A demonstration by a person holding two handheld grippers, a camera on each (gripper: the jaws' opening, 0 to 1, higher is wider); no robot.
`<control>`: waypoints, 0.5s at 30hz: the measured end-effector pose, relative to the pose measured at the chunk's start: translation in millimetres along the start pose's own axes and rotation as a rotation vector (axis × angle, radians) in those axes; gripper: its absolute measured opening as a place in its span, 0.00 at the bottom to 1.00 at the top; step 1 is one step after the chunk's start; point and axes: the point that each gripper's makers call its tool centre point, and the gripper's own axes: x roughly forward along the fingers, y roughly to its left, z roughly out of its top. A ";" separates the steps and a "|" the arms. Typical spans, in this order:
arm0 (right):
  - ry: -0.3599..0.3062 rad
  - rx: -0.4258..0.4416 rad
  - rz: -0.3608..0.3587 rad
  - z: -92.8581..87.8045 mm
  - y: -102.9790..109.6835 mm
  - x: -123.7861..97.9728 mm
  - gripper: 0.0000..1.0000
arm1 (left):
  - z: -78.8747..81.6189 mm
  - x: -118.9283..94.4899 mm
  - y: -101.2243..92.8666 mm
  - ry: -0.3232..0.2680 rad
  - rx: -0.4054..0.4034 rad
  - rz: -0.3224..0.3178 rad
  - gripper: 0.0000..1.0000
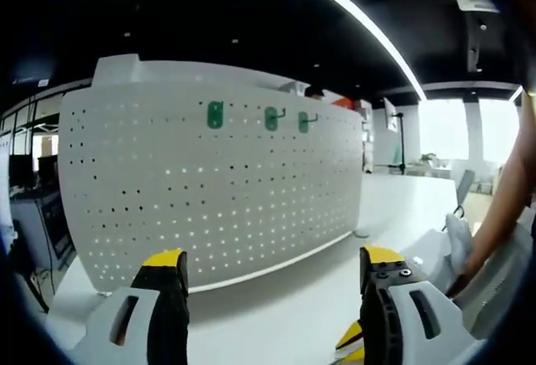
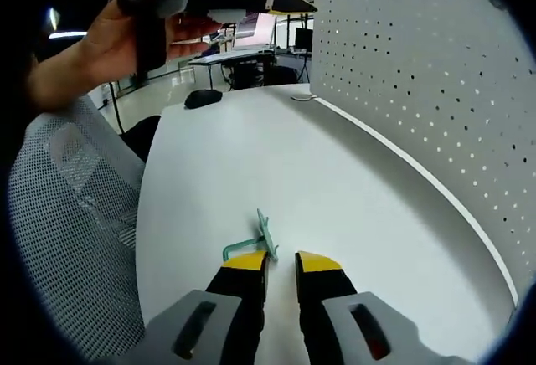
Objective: Insert the hook assembly into the mounting plate slot until the hook locks in place.
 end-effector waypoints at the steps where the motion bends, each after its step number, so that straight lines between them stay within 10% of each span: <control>1: 0.001 -0.008 0.003 -0.1 1.7 -0.1 0.08 | 0.0 0.1 -0.2 0.000 0.002 -0.001 0.85; 15: 0.010 -0.043 0.010 -1.1 1.1 4.3 0.03 | -0.5 -0.7 -0.6 0.002 -0.002 -0.005 0.82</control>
